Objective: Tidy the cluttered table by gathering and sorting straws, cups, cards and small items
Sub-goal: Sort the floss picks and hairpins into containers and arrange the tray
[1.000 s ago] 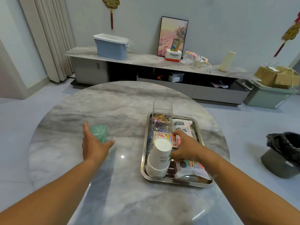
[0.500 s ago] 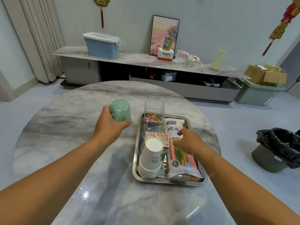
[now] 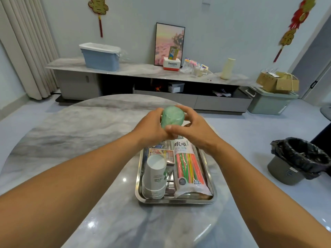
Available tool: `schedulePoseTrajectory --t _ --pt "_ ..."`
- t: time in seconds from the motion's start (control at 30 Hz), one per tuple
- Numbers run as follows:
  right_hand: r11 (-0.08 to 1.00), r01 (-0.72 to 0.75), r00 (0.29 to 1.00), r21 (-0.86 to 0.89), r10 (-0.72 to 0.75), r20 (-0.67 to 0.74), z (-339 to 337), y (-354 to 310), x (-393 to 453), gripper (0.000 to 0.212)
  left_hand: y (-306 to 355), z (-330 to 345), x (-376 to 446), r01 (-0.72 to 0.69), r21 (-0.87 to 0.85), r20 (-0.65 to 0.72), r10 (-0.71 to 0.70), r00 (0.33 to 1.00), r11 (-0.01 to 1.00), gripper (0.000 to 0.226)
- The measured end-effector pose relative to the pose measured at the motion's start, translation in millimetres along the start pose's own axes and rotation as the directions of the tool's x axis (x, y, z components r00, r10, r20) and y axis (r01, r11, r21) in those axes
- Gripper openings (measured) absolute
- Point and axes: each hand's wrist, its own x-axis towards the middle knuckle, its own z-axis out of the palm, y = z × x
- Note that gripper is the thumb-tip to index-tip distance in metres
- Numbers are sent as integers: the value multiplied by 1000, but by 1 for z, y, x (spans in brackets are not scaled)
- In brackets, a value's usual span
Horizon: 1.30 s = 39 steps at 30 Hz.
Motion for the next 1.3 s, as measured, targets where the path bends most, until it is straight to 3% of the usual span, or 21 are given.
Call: schedulePoseTrajectory --t 0.13,0.2,0.3,0.43,0.57,0.67,0.87,1.0,1.13,1.3 --pt "994 -22 997 -109 13 -81 2 16 1 54 -15 3 2 44 -59 177 -33 984 997 71" --pt "984 -100 988 -149 80 -131 -4 28 0 55 -29 -3 -3 131 -74 165 -118 979 989 80" --pt "967 -213 969 -138 191 -155 -13 46 -4 58 -54 -10 -15 196 -43 125 -189 974 980 73" --pt "945 -289 957 -154 286 -40 -19 56 -14 56 -79 -11 -33 251 30 359 -245 901 968 83" --pt "886 -434 853 -161 462 245 -30 56 -27 51 -93 -9 -37 187 162 448 -242 861 969 94" --pt "877 -471 815 -100 475 332 -34 59 -36 51 -96 -6 -36 140 197 449 -216 867 970 95" --pt "861 -503 794 -74 494 354 -36 65 -39 49 -93 -5 -40 146 138 437 -193 879 980 90" --pt "856 -515 788 -43 493 369 -29 63 -34 52 -72 -16 -53 116 280 400 -226 888 953 98" --pt "868 -491 798 -81 485 358 -24 62 -27 55 -56 -15 -84 163 175 401 -221 889 971 110" --pt "843 -538 787 -25 512 345 -23 62 -31 53 -54 47 -123 122 363 96 -167 981 924 97"
